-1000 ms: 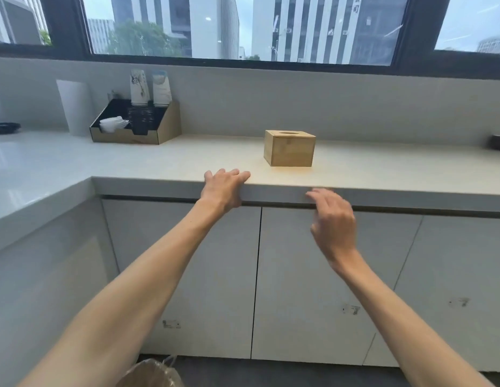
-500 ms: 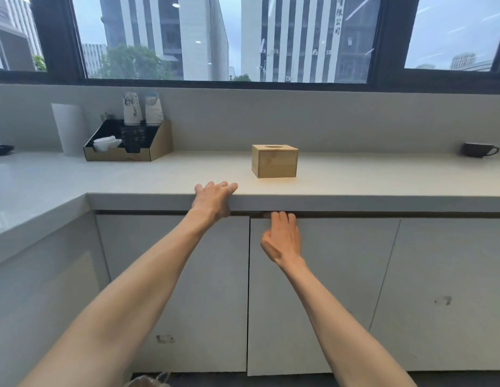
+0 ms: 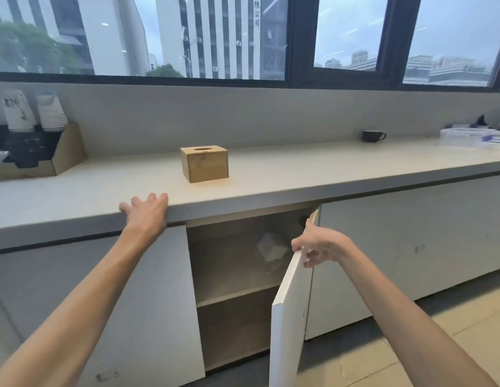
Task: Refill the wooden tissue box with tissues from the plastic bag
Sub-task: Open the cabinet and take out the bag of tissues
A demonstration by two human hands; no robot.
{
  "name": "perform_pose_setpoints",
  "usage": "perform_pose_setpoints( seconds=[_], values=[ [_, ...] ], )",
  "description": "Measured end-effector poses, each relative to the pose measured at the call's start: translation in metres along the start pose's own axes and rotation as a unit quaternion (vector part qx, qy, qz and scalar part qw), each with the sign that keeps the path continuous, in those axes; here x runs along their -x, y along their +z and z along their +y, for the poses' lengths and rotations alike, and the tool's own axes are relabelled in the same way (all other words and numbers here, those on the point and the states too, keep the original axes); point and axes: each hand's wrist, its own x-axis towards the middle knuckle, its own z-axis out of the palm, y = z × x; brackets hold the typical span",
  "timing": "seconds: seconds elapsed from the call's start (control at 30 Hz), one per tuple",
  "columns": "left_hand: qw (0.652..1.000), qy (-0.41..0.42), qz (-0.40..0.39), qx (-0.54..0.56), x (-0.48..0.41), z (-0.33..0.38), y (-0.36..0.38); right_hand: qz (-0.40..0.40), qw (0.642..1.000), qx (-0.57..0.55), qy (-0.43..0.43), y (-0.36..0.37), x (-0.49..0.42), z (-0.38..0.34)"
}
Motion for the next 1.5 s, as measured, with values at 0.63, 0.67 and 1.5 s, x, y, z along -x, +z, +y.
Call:
perform_pose_setpoints(
  seconds=[0.63, 0.67, 1.5],
  values=[
    [0.919, 0.303, 0.246, 0.049, -0.071, 0.278, 0.034, 0.223, 0.892, 0.392, -0.004, -0.065, -0.071, 0.06],
    [0.918, 0.303, 0.25, 0.049, -0.072, 0.279, 0.034, 0.242, 0.879, 0.41, -0.016, -0.068, -0.076, 0.06],
    [0.794, -0.049, -0.23, 0.561, -0.068, 0.284, 0.192, 0.419, 0.76, 0.495, -0.038, -0.08, -0.134, 0.065]
  ],
)
